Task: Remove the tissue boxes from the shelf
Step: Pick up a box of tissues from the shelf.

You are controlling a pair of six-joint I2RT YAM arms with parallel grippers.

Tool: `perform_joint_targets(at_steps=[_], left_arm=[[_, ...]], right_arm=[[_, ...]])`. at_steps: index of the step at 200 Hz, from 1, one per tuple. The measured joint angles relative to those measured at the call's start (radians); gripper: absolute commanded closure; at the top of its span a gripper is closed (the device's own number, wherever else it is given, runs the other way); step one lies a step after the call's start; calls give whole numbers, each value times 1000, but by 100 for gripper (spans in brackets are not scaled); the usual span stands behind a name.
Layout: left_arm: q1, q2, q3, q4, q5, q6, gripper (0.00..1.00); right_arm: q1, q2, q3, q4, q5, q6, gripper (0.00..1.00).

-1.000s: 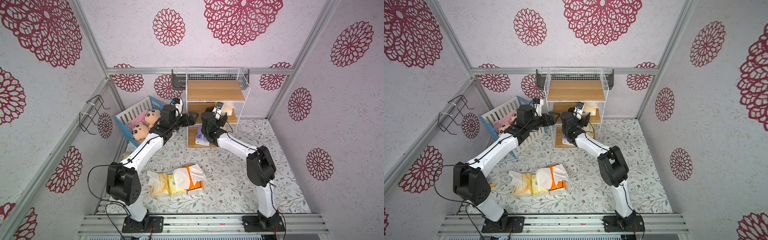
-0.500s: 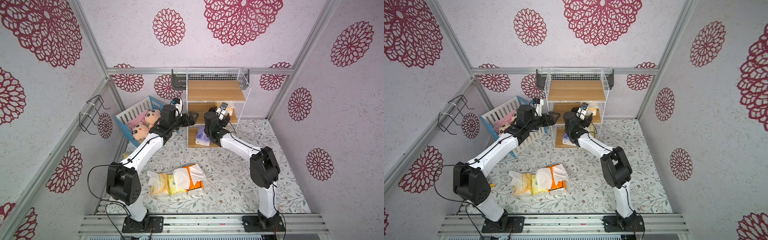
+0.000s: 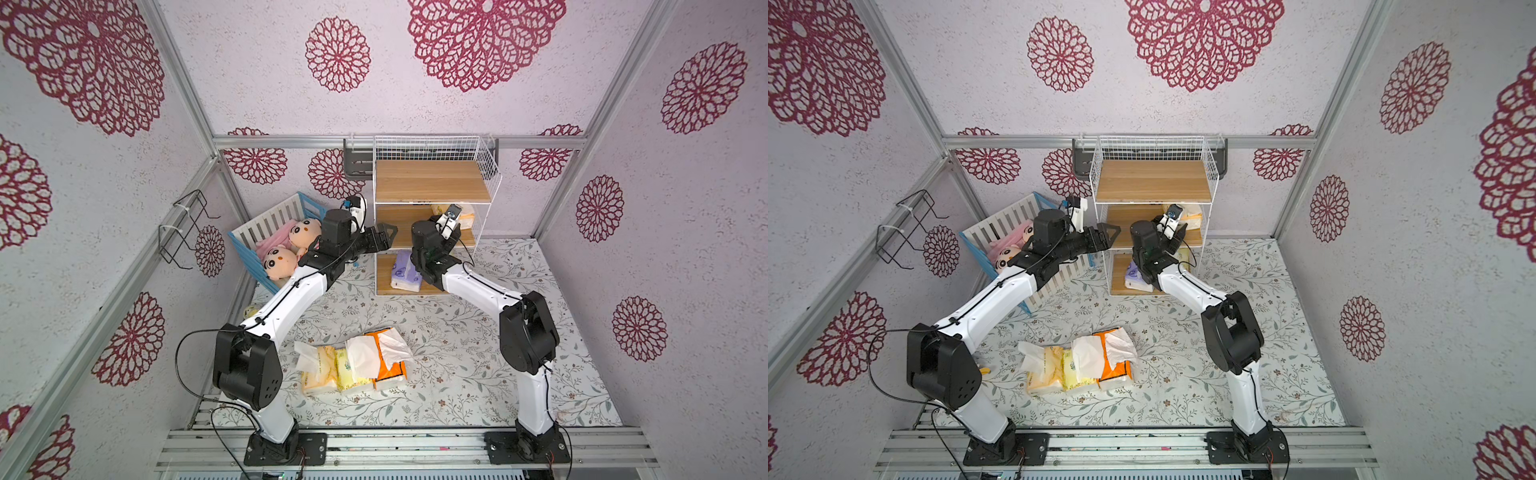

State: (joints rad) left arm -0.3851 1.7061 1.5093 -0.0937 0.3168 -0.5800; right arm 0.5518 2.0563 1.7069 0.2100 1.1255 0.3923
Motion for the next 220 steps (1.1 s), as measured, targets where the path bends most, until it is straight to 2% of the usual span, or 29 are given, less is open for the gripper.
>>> perform_joint_targets(at_steps=[23,37,70,113,169,220], left_arm=[[0,1,-4,7,0,0,14],[0,1,-8,9,0,-1,14],[0,1,-14,21,0,-5,14],[0,0,-14,21,-4,-14,14],[-1,0,-4,-1,-17,-15,14],[-3,-32,-6,-54,-60,-16,13]], right_arm=[[-5,-4,-17,37,-11,-13,85],[-16,-6,-37,94,-66,0,100],[-53,-45,-125,200,-179,3,100],[-54,-181,-313,246,-264,-3,100],[16,-341,-483,216,-245,-7,100],[162,-583,-668,34,-190,61,100]])
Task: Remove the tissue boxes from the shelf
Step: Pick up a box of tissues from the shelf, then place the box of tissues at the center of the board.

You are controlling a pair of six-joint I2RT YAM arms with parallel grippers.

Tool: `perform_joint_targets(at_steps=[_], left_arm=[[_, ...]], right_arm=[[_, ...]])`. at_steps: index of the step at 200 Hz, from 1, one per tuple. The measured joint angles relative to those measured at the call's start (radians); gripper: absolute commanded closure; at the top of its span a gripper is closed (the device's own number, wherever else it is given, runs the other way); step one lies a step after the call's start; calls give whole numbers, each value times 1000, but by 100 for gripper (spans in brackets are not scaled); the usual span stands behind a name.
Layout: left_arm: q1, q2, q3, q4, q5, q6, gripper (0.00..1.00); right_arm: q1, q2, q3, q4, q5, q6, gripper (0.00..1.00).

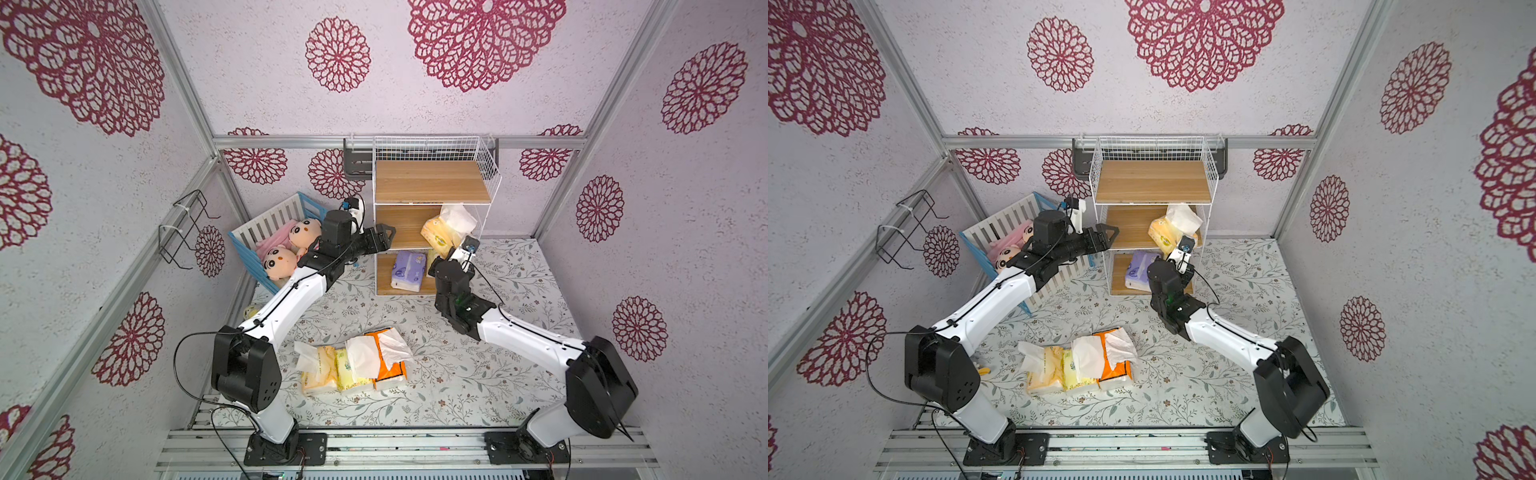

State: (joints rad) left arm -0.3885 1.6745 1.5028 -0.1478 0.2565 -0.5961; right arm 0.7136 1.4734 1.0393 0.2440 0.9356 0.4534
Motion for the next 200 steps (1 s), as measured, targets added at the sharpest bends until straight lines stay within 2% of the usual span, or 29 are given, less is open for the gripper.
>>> perform_joint_targets(at_steps=[58,109,162,200], left_arm=[[-2,-170,-35,-70,-92,1,12],[-2,-399,-128,-151,-218,1,11],[-2,-624,-230,-235,-336,-26,11],[-2,-698,-245,-291,-383,-47,11]], right_arm=[[211,-233,-116,-354,71,216,100],[354,-268,-223,-626,78,452,100],[395,-204,-286,-650,60,572,100],[395,-147,-328,-604,5,605,100]])
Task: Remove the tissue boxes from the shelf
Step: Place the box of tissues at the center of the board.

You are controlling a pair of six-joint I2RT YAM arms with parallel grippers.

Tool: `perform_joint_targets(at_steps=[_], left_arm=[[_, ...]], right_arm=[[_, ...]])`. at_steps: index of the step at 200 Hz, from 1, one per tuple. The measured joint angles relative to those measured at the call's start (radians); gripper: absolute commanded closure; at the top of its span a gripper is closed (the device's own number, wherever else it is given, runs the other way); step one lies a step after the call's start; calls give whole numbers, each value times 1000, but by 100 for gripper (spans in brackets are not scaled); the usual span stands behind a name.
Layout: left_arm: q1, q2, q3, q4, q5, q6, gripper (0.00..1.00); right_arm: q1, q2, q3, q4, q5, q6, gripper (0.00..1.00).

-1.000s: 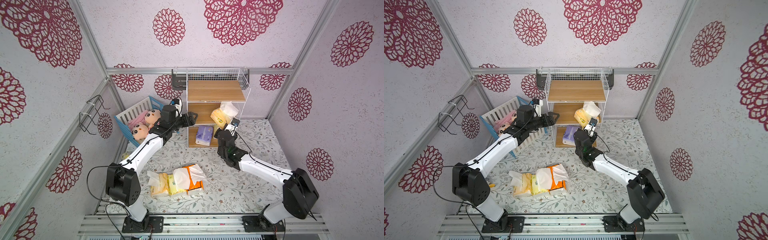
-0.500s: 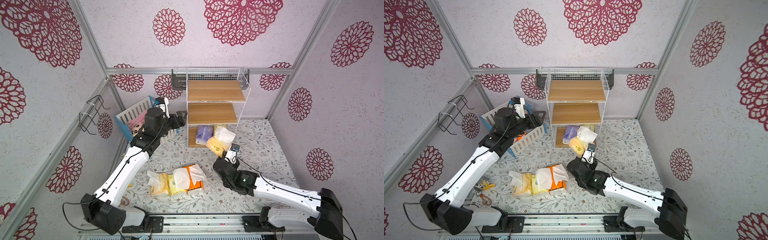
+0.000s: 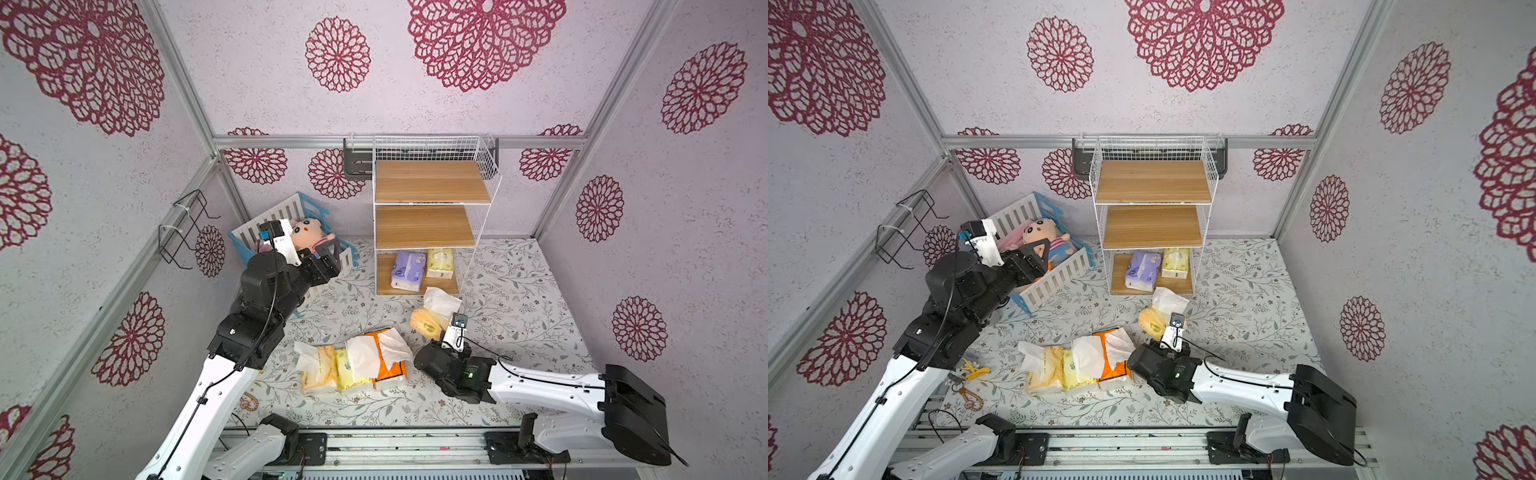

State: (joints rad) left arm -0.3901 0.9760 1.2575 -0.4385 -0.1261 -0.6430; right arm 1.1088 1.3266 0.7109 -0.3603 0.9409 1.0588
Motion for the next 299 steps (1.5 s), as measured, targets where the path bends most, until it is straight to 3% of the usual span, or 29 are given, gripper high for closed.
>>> perform_joint_targets(at_steps=[30,43,55,72,88,144,184,205,246,299], left_arm=[[0,-6,0,-29,-14,-23,12],[-2,-2,0,-40,-14,-33,12],[-6,3,0,-48,-14,-42,12],[-13,8,0,-56,-15,-50,12],[-19,10,1,-57,-18,-59,12],[-45,27,13,-58,-21,-80,12],[-90,93,15,-45,-14,-109,11],[-116,124,15,-44,-14,-116,11],[-157,148,15,-46,-29,-118,11],[-183,173,36,-63,-56,-117,11]], right_arm=[[0,11,0,24,-54,-1,100],[0,11,0,32,-86,2,79],[0,10,0,35,-113,-6,70],[0,3,-1,41,-150,5,50],[0,-15,-1,43,-185,-10,41],[-40,-124,56,-41,-268,-56,48],[-489,-158,134,-41,-529,-231,50],[-594,-85,140,-37,-637,-317,50],[-650,156,181,-2,-809,-433,49],[-653,364,279,66,-906,-518,49]])
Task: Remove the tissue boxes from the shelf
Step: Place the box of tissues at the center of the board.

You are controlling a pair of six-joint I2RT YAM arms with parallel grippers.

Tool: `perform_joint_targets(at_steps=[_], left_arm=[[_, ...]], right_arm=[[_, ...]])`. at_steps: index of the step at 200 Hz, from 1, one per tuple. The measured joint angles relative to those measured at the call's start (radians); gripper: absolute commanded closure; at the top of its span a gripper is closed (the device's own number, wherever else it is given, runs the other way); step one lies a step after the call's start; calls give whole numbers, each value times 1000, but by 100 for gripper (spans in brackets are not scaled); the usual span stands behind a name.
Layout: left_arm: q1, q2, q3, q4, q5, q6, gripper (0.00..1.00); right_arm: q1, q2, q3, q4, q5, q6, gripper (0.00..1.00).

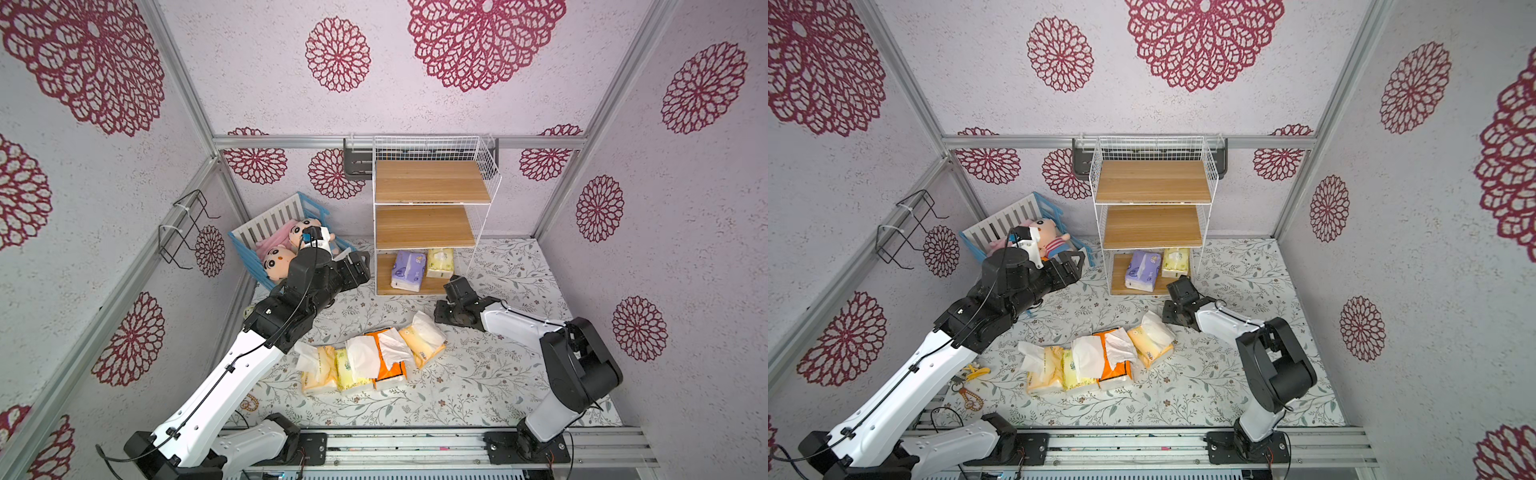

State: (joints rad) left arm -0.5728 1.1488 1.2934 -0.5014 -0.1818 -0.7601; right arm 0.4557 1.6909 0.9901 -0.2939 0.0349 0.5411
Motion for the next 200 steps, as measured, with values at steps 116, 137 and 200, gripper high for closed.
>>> perform_joint_targets(at_steps=[116,137,200], left_arm=[[-55,21,0,-13,-71,8,10],[-56,21,0,-13,-73,10,10],[-56,21,0,-13,-75,11,9]], right_arm=[[100,-96,-239,135,-84,-6,49],[127,-174,-311,128,-83,24,48],[211,-325,-408,124,-87,153,47]])
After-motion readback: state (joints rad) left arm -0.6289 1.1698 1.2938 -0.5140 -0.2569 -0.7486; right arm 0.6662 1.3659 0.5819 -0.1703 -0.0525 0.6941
